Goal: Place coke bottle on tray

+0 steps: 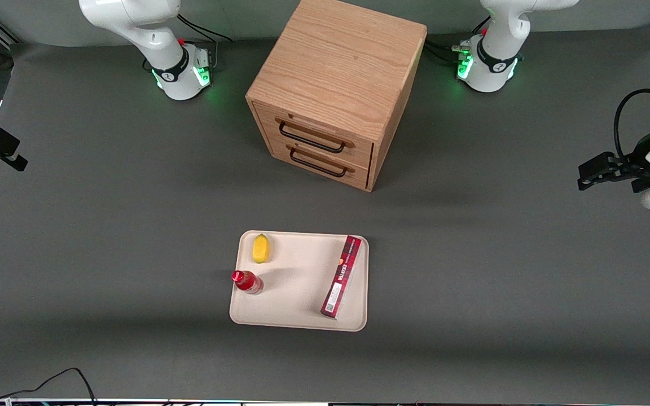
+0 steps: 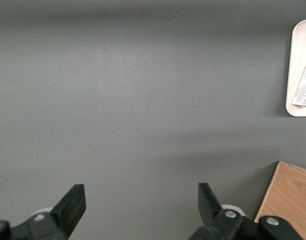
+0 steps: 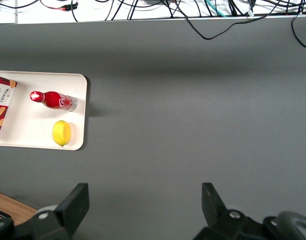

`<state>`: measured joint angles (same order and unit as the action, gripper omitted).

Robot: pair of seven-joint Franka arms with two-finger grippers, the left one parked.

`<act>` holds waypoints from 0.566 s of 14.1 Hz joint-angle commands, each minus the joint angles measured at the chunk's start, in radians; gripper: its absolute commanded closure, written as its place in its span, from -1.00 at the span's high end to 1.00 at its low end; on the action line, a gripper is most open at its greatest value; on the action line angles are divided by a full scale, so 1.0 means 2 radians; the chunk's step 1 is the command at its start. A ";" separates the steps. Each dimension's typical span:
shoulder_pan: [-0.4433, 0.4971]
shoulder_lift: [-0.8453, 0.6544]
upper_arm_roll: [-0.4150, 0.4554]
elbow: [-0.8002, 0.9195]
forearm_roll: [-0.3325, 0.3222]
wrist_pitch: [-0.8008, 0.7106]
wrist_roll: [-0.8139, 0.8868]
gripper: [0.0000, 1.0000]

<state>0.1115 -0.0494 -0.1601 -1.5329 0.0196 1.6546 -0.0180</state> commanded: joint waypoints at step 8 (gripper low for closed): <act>0.016 0.012 -0.014 0.006 -0.004 0.000 0.000 1.00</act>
<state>0.1240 -0.0393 -0.1657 -1.5329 0.0195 1.6541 -0.0180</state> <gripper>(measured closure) 0.000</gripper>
